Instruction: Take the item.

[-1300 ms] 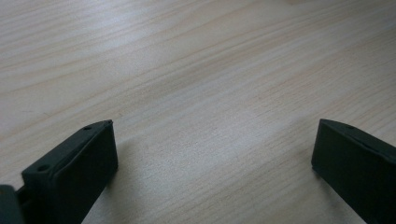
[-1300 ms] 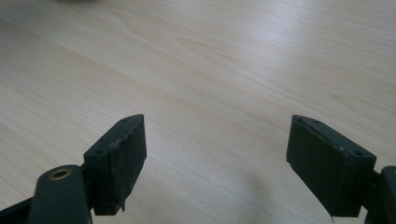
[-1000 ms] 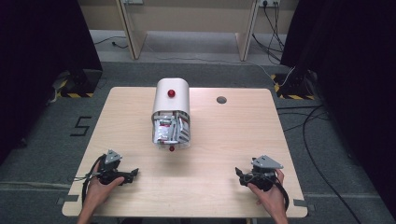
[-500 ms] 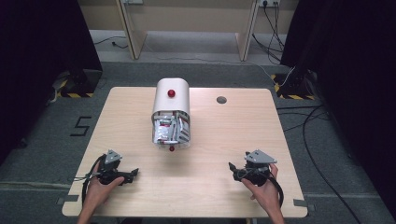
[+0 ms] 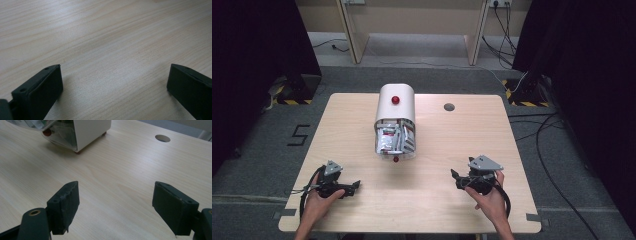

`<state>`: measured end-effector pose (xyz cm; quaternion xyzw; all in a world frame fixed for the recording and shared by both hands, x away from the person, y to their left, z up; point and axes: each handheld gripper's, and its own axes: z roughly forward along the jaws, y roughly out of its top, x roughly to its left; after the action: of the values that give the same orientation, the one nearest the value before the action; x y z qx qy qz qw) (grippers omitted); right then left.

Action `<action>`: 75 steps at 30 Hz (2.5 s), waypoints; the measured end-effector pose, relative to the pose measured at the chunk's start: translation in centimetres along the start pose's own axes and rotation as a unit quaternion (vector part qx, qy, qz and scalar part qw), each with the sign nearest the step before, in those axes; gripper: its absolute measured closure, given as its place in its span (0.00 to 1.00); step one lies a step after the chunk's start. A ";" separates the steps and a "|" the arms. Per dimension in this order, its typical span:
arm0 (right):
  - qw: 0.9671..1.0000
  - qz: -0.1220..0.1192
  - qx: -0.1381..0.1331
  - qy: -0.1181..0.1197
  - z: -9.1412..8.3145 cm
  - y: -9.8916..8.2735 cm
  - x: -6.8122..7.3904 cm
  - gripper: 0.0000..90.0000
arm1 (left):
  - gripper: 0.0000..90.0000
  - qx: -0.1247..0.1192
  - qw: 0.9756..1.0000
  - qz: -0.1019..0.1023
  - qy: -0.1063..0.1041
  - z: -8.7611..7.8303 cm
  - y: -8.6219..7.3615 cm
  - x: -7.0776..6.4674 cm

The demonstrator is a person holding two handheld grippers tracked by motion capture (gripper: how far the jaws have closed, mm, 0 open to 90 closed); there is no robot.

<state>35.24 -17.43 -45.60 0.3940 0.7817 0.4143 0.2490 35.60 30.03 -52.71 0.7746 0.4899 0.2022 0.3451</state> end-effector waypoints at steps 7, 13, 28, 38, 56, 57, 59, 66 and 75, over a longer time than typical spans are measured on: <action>1.000 -0.005 -0.008 0.004 0.1 0.9 0.4 0.26 | 0.00 0.000 1.000 0.000 0.000 0.0 0.0 0.0; 1.000 -0.012 -0.015 0.010 0.3 1.7 0.9 0.26 | 0.00 0.000 1.000 0.000 0.000 0.0 0.0 0.0; 0.999 -0.026 -0.029 0.022 0.6 3.4 2.1 0.26 | 0.00 0.000 1.000 0.000 0.000 0.0 0.0 0.0; 0.998 -0.035 -0.038 0.033 0.7 4.5 3.0 0.27 | 0.00 0.000 1.000 0.000 0.000 0.0 0.0 0.0; 0.997 -0.042 -0.051 0.043 1.0 5.8 3.8 0.28 | 0.00 0.000 1.000 0.000 0.000 0.0 0.0 0.0; 0.997 -0.043 -0.052 0.043 1.0 5.8 3.9 0.28 | 0.00 0.000 1.000 0.000 0.000 0.0 0.0 0.0; 0.997 -0.044 -0.054 0.045 1.0 6.0 4.0 0.28 | 0.00 0.000 1.000 0.000 0.000 0.0 0.0 0.0; 0.996 -0.046 -0.058 0.049 1.1 6.5 4.2 0.28 | 0.00 0.000 1.000 0.000 0.000 0.0 0.0 0.0; 0.995 -0.048 -0.064 0.054 1.2 7.2 4.6 0.28 | 0.00 0.000 1.000 0.000 0.000 0.0 0.0 0.0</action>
<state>36.47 -10.61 -40.43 0.3165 0.7837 0.4721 0.2504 35.60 30.03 -52.71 0.7745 0.4900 0.2023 0.3450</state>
